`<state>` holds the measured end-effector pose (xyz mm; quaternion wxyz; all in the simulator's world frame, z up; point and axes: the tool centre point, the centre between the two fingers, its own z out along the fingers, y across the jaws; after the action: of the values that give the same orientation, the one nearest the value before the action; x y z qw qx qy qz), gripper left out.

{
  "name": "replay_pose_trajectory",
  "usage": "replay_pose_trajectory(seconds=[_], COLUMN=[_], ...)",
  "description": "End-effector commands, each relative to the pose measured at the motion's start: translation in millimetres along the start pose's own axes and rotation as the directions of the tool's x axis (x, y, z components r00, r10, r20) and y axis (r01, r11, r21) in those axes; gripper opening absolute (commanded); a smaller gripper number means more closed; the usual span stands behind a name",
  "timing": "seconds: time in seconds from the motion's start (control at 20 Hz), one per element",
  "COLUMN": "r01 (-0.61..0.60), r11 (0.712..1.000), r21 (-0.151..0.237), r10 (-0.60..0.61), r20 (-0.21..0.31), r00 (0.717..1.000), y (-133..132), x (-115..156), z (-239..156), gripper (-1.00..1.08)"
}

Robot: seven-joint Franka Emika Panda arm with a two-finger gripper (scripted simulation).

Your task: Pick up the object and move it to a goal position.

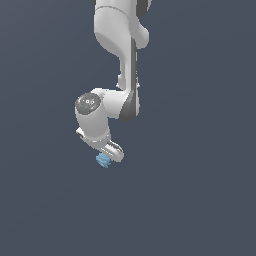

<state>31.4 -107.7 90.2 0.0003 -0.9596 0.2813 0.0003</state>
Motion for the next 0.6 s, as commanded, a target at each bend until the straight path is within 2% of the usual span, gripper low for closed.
replay_pose_trajectory(seconds=[0.0, 0.25, 0.55], r01=[0.0, -0.001, -0.005], r11=[1.0, 1.0, 1.0], r21=[0.0, 0.0, 0.0], r10=[0.0, 0.001, 0.005], r20=[0.0, 0.0, -0.001], r00=[1.0, 1.0, 1.0], y=[0, 0, 1], x=[0, 0, 0], z=[0, 10, 41], gripper=[1.0, 1.0, 1.0])
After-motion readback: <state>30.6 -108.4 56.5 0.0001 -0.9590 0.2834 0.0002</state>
